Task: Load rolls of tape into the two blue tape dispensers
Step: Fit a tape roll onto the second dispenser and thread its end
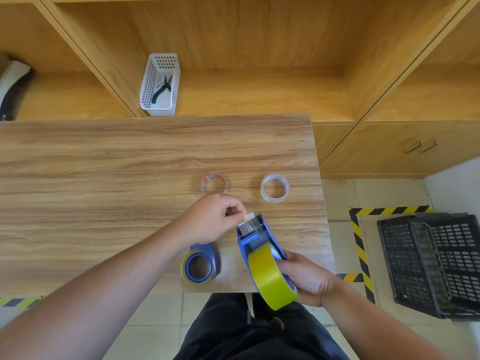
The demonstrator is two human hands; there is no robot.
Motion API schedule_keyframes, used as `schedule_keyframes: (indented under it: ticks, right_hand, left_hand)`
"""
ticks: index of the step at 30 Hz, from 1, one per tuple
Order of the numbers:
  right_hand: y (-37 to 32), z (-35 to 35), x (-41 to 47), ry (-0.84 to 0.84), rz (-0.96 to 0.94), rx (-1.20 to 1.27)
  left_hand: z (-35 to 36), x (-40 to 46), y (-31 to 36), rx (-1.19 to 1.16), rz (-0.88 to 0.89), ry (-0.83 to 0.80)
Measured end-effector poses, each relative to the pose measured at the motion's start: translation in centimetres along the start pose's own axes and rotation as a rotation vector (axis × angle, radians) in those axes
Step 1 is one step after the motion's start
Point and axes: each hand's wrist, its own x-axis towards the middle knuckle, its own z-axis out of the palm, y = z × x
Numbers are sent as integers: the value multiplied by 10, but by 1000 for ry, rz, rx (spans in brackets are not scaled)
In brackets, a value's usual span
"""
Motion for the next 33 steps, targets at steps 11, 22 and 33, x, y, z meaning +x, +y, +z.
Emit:
schedule_keyframes:
  ticks: [11,22,33]
  right_hand:
    - [13,-5,-7,-41,50,-96]
    - [9,2,-8,-189,47,11]
    - [17,3,-3,-248,87,111]
  left_hand:
    - [-19,6,-22,-105,-165,-62]
    - [28,3,-21,-606,-452,-359]
    - [61,-16,-22,-1220,-543,-555]
